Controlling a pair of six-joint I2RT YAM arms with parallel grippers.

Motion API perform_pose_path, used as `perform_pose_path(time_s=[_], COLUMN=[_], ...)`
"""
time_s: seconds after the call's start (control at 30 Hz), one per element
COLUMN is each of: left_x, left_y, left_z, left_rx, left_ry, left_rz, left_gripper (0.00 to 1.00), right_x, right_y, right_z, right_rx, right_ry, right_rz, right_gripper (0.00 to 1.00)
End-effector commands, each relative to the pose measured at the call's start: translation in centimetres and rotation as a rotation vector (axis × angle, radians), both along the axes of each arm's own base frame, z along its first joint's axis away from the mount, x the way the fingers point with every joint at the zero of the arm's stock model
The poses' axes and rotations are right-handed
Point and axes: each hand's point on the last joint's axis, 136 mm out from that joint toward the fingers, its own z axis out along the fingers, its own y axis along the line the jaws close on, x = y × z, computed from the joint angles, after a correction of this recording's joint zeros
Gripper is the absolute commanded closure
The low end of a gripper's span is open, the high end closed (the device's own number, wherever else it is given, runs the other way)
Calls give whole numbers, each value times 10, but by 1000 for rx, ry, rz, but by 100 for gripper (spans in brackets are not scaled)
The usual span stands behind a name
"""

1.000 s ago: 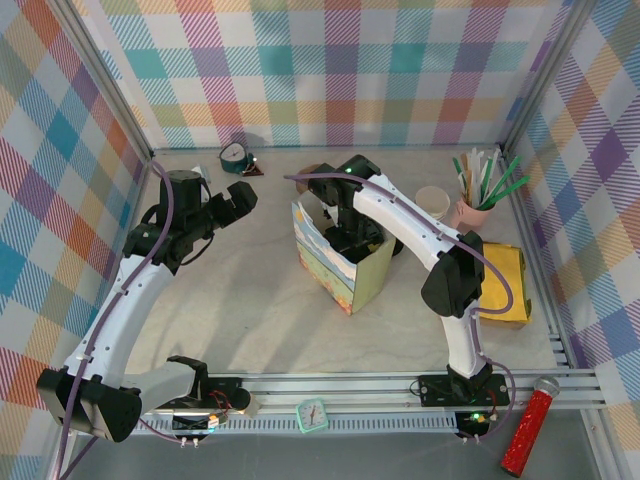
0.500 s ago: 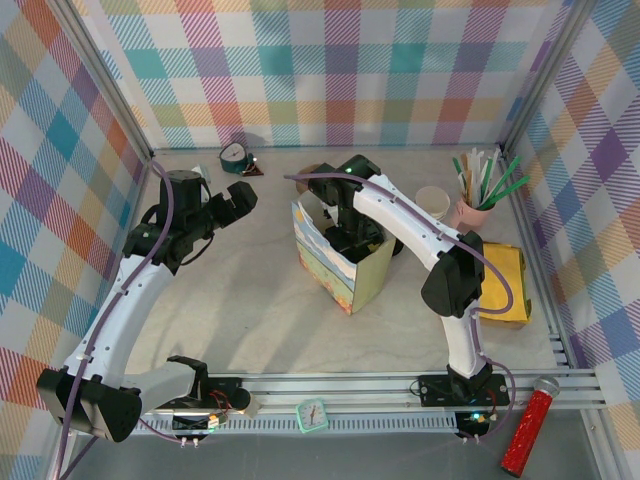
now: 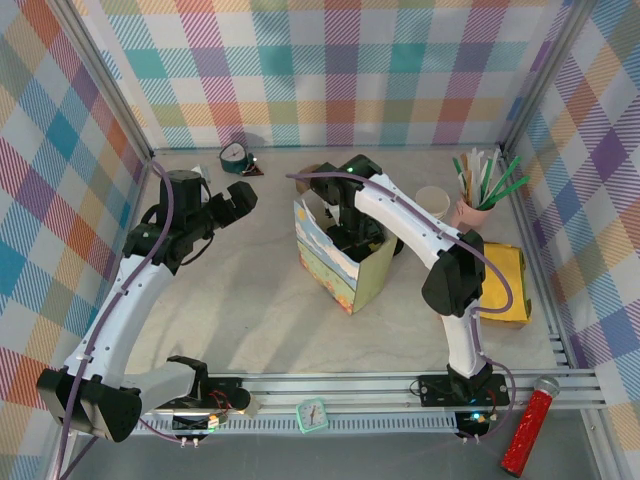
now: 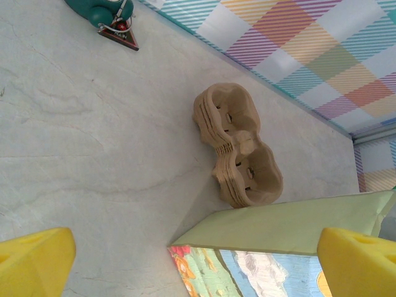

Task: Pack the takeout coffee

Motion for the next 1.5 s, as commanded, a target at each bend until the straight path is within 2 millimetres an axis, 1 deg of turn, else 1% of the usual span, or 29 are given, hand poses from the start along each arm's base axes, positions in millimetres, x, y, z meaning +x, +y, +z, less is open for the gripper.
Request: perform_pose_path(time_s=[0.0,0.17,0.67,1.47], left_x=[2,2,1,0], left_y=[1,0,1,1], left_z=[7,8,9,9], left_rx=[-9,-10,-10,-9], left_ry=[-20,-21,-24,-22], left_rz=[-2,-3,-2,0], left_gripper=[0,0,0,0], right_x=[1,2,3,3], right_y=[-6,-7,-8,-9], right_z=[-1,-4,-2,-9], right_rx=[-15,-19,-15,-18], right_ry=[4,6,2,9], right_rz=[13,10,11,5], right_gripper=[30,30,30,30])
